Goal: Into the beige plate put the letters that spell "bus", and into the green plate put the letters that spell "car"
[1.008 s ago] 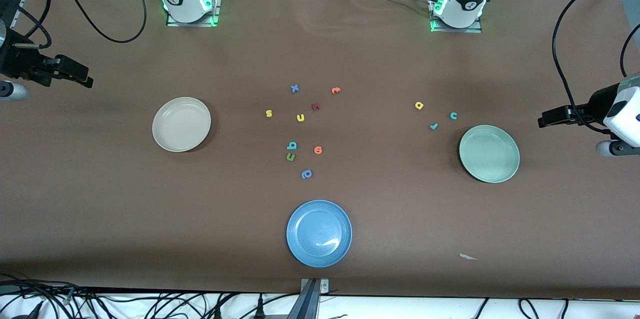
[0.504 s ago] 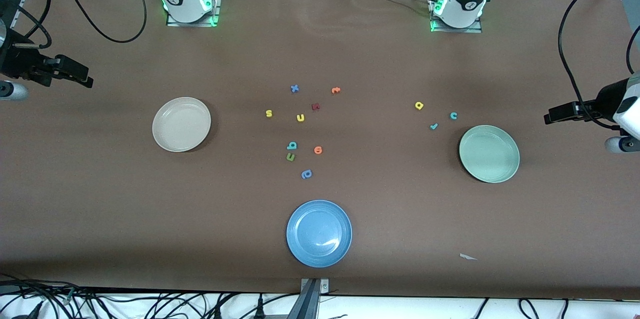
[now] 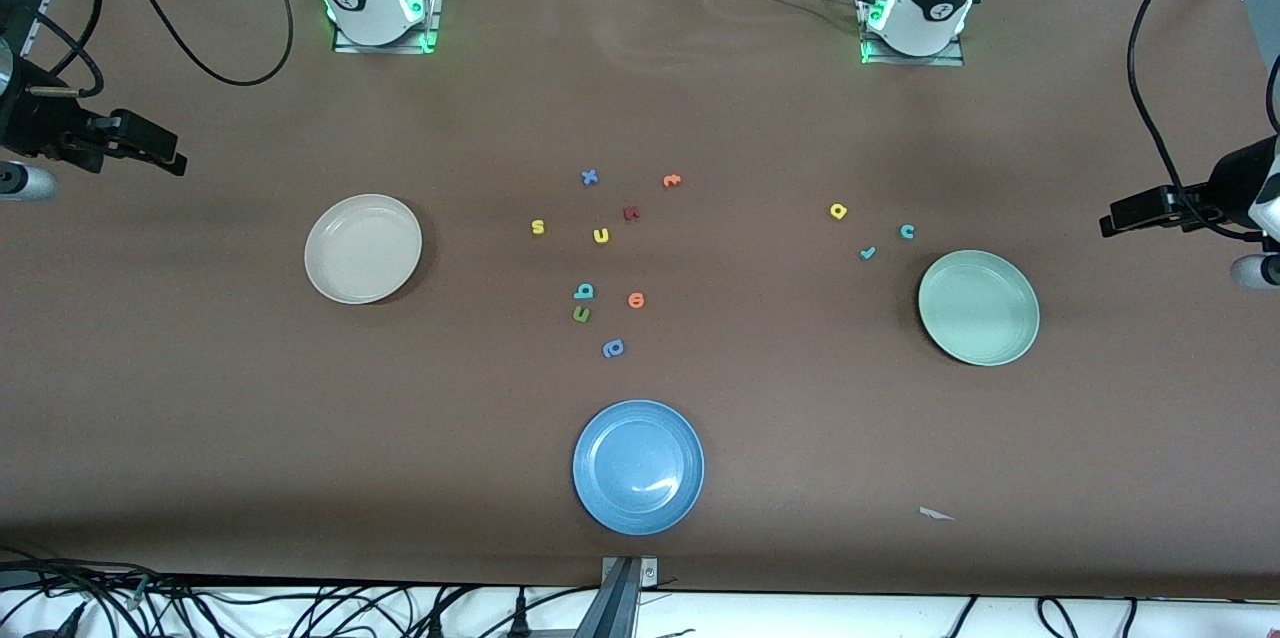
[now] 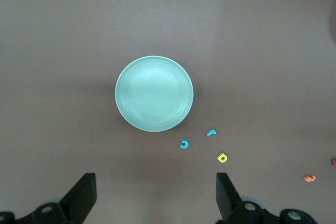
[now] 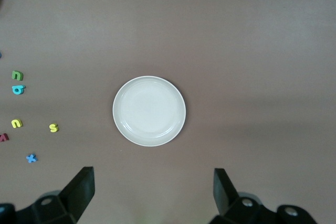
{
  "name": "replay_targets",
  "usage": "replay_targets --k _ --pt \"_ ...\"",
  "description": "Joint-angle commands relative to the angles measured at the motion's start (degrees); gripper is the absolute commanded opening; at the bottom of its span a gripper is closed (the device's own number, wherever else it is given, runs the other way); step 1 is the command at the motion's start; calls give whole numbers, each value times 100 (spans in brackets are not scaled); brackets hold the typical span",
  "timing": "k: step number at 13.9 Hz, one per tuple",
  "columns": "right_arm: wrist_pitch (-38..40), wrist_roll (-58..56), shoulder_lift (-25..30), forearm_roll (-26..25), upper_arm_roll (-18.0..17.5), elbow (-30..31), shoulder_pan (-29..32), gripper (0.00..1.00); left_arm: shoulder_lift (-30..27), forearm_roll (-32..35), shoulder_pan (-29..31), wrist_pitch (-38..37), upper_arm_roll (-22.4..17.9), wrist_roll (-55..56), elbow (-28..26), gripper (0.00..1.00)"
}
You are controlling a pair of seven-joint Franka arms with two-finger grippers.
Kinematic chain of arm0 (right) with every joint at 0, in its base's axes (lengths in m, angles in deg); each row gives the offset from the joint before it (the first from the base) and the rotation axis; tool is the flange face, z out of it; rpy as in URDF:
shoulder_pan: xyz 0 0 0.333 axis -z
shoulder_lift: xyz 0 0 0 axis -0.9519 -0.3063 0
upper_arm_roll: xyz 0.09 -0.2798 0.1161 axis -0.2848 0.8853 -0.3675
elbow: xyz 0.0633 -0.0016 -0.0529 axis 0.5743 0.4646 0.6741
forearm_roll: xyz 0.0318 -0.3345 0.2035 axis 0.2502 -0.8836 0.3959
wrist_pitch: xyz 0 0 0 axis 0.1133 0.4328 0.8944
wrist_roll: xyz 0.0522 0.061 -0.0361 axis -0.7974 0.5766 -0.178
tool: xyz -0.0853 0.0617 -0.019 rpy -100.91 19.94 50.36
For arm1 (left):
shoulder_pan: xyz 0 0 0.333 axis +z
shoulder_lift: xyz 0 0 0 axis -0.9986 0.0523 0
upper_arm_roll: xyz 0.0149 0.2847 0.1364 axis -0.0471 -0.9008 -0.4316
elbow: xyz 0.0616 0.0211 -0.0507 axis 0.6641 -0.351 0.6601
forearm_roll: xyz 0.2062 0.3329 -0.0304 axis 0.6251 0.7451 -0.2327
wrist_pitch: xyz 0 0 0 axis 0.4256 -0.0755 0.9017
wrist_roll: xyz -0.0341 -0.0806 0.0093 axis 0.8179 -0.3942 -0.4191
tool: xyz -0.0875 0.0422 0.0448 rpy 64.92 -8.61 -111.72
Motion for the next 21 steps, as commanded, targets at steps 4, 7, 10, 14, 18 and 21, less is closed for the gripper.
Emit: replay_targets --k 4,7,10,14,18,21 --pt "43 -34 126 -26 -47 85 33 100 -19 -20 -24 -76 -4 -141 -53 100" --pt "43 -34 126 -26 -47 85 33 100 -19 -20 -59 -189 -4 -132 -71 100" --pt "52 -34 126 -26 -38 85 33 100 -10 -20 -59 -234 -4 -141 -62 100" --pt "52 -34 126 -17 -38 85 33 100 -10 -20 -68 -225 -4 -141 -71 100" --pt "52 -34 126 -17 -38 85 33 100 -10 -28 -68 -225 -4 -106 -45 100" --pt "52 -34 126 -17 -38 85 33 100 -2 -72 -51 -225 -4 -132 -45 100"
